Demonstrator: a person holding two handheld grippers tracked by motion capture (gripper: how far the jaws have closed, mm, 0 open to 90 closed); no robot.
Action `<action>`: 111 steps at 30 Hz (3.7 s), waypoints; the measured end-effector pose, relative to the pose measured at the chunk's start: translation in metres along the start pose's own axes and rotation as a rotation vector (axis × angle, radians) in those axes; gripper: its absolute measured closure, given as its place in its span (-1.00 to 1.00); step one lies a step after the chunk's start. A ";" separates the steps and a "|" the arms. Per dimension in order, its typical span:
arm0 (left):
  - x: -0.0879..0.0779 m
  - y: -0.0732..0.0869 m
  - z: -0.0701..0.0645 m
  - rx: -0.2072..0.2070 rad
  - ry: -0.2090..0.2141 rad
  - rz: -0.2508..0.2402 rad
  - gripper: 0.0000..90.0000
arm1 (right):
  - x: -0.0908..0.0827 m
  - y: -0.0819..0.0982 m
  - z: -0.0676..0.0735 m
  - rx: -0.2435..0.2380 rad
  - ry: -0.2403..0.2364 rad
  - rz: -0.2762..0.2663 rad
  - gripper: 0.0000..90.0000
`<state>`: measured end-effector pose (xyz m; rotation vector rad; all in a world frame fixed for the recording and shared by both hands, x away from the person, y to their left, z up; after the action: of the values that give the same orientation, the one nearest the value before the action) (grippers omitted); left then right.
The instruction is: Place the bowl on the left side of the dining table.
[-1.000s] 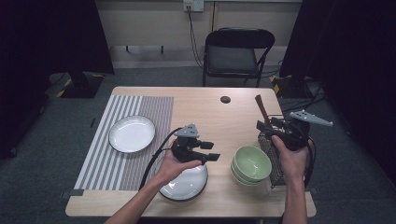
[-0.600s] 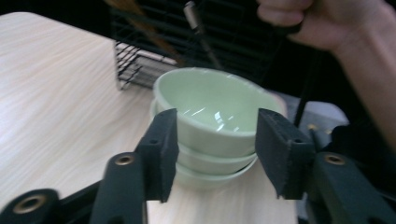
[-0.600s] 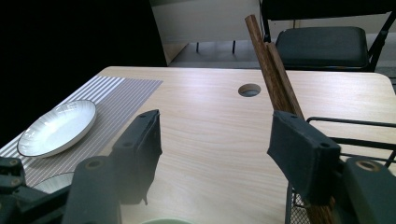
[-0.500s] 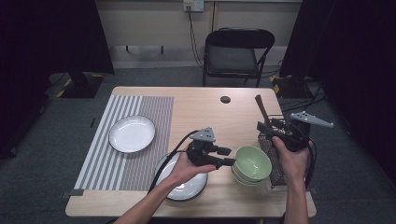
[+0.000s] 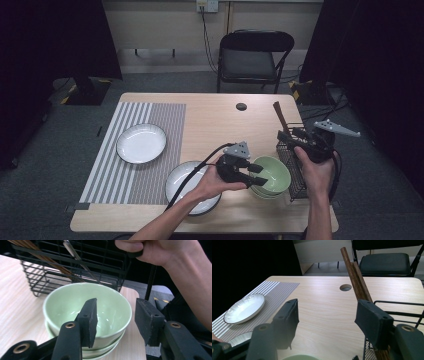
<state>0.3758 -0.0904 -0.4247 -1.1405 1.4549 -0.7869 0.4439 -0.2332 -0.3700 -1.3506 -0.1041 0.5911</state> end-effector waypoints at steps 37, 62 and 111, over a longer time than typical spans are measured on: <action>0.050 0.032 -0.012 0.121 0.082 0.199 0.77 | -0.002 0.002 -0.004 0.024 0.006 0.000 -0.25; 0.044 0.006 -0.008 -0.091 0.157 0.088 0.85 | -0.004 0.000 -0.006 0.022 0.014 -0.010 -0.25; 0.055 0.017 -0.016 0.133 0.081 0.327 0.86 | -0.006 -0.001 -0.009 0.029 0.029 -0.021 -0.29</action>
<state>0.3581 -0.1388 -0.4555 -0.7526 1.5806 -0.6936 0.4430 -0.2444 -0.3697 -1.3283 -0.0856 0.5535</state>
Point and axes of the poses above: each handheld gripper's, and its own axes: x roughly forward along the jaws, y roughly out of its underside, z roughly to its left, the point moved 8 cm from there along x, roughly forward along the jaws, and after that the axes turned 7 degrees about -z, right-handed, at the moved point
